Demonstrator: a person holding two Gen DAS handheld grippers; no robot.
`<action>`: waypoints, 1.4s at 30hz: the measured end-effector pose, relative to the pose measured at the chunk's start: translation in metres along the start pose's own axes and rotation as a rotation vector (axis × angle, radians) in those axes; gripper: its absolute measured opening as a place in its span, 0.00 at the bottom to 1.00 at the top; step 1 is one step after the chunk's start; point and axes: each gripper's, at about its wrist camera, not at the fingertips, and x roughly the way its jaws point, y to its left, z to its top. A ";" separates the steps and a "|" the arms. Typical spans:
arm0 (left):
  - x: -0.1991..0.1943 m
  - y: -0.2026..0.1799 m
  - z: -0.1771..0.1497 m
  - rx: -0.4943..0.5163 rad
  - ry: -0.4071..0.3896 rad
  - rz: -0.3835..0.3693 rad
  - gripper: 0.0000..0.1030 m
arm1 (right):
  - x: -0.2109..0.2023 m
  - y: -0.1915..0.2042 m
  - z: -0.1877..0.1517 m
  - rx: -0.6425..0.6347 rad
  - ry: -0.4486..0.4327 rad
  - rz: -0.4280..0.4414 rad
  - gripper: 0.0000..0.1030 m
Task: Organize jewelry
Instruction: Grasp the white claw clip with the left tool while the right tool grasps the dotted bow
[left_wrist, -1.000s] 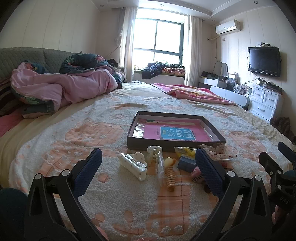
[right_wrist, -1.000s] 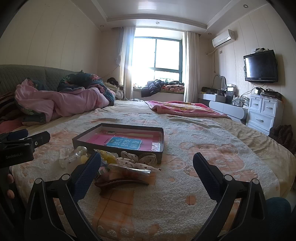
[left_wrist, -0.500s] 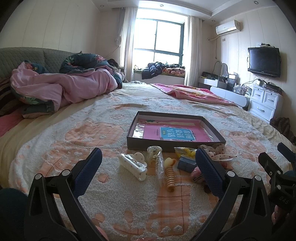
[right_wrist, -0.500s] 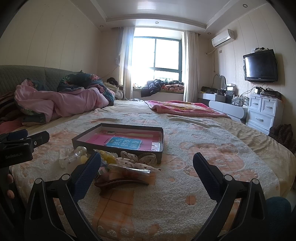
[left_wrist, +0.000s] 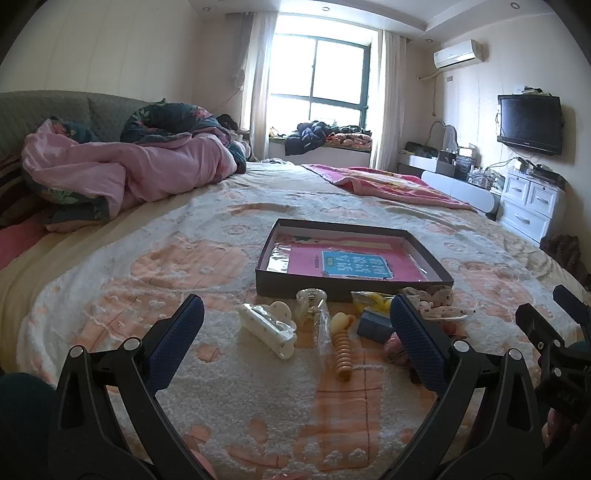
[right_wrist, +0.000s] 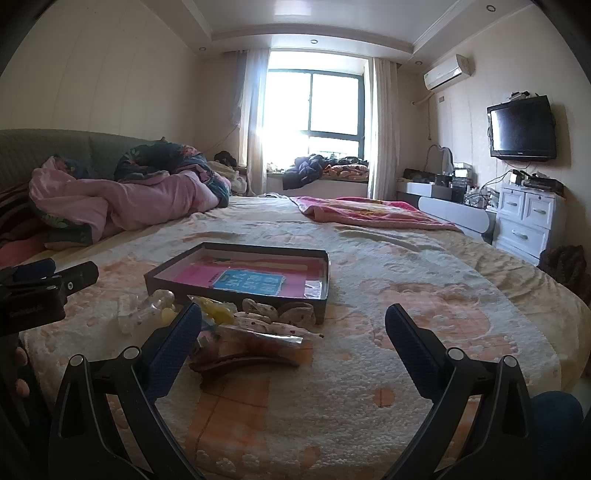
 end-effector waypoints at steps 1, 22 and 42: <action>0.000 0.002 0.000 -0.005 0.002 0.002 0.90 | 0.001 0.001 0.000 0.000 0.004 0.006 0.94; 0.048 0.052 -0.005 -0.116 0.164 0.046 0.90 | 0.070 0.015 0.017 -0.031 0.189 0.101 0.94; 0.116 0.072 -0.020 -0.253 0.395 -0.086 0.90 | 0.172 -0.014 0.005 0.117 0.520 0.128 0.94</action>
